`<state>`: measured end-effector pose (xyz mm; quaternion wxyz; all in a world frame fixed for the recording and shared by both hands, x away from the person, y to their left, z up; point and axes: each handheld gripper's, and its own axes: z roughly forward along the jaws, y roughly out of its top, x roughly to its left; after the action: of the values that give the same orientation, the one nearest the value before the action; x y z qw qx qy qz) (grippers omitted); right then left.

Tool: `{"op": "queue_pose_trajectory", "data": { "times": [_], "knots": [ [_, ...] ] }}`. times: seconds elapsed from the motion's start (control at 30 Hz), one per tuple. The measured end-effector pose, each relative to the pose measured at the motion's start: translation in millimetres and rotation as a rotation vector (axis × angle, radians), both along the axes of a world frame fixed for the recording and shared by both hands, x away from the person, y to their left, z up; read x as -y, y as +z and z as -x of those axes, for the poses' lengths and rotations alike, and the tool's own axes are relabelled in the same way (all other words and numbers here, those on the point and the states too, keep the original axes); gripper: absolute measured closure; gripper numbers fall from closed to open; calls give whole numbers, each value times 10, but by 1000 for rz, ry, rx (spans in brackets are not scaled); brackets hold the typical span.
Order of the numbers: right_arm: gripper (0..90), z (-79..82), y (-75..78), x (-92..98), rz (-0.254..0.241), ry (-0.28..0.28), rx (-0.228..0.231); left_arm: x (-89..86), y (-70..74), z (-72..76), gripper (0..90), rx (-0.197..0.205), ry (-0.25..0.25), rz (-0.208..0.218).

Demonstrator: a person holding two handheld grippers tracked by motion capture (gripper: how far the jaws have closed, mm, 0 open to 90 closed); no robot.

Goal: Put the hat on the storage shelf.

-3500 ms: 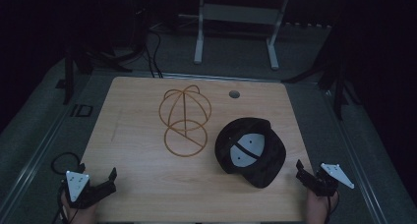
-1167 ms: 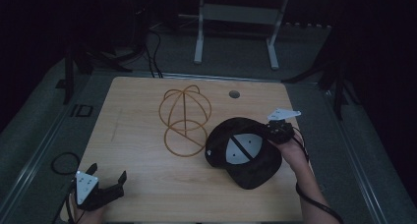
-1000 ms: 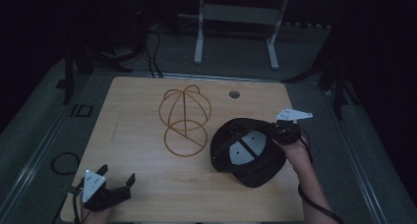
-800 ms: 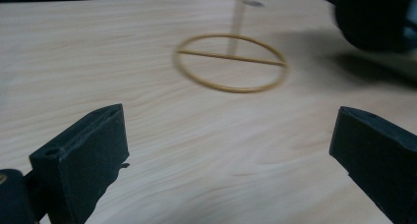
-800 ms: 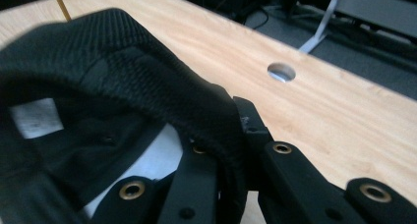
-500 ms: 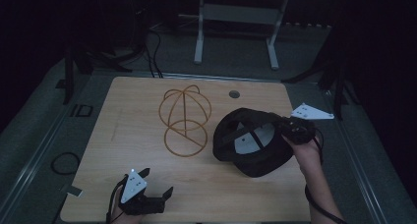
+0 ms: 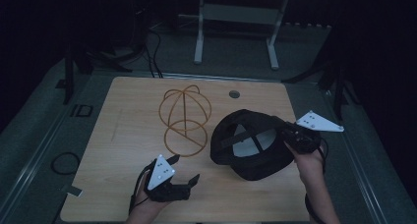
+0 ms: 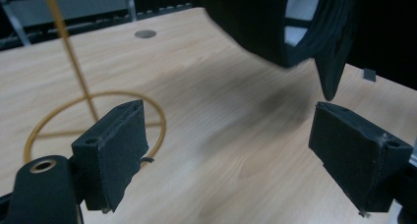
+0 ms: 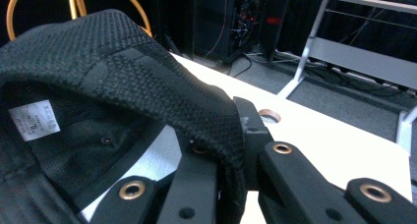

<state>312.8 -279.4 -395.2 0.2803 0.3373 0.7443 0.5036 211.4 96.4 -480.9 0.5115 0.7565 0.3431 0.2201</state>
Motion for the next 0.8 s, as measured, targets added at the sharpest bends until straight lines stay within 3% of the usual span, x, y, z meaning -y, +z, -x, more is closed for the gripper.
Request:
{"op": "queue_pose_trajectory", "data": {
  "times": [0.17,0.23,0.27,0.43,0.47,0.63,0.8],
  "knots": [
    [880,20,-39,-7,3,3,-5,137,-5,-117,151,-3,-1,-16],
    [880,30,-54,-10,-2,5,-6,205,20,-158,151,-14,-20,3],
    [879,38,-64,-17,1,8,-5,300,55,-185,151,16,-33,-17],
    [879,34,-73,-45,13,14,2,449,106,-301,170,4,-27,8],
    [879,44,-66,-58,7,15,7,512,134,-344,170,17,-17,7],
    [880,79,-32,-55,-20,28,18,576,171,-422,192,22,-15,-4],
    [880,142,27,-23,-49,56,32,573,186,-454,267,13,-18,22]
  ]
}}
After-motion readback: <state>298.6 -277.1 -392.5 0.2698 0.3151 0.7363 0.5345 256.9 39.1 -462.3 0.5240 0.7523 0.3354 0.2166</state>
